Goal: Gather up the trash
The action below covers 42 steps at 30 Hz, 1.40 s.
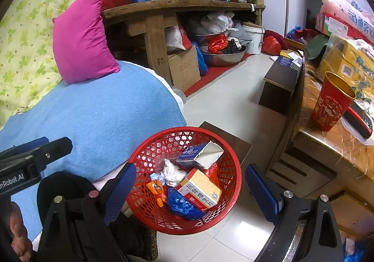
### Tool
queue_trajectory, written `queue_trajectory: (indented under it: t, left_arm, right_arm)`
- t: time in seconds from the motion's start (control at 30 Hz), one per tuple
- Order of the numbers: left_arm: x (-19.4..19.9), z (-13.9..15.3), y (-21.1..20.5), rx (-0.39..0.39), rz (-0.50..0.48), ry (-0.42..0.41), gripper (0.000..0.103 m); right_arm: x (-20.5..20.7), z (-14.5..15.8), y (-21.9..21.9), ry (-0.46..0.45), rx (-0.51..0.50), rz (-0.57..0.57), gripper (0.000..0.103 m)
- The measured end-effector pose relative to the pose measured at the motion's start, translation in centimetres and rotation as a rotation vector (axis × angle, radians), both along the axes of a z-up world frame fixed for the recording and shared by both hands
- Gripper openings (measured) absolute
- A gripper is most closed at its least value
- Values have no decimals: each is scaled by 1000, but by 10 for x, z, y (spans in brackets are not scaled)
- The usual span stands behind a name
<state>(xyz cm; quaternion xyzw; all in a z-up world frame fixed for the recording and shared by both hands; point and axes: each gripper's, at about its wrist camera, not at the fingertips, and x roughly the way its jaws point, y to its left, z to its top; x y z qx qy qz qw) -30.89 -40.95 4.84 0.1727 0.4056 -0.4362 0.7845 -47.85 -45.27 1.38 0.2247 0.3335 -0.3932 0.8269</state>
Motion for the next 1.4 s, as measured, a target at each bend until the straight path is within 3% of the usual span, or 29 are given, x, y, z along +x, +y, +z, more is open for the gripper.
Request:
queue_trajectory:
  t: [1.2, 1.4]
  left_arm:
    - [-7, -3, 0, -18, -20, 0, 76]
    - [-8, -3, -1, -23, -27, 0, 80]
  right_arm:
    - [3, -1, 3, 5, -15, 1, 96]
    - [3, -2, 2, 8, -14, -1, 96]
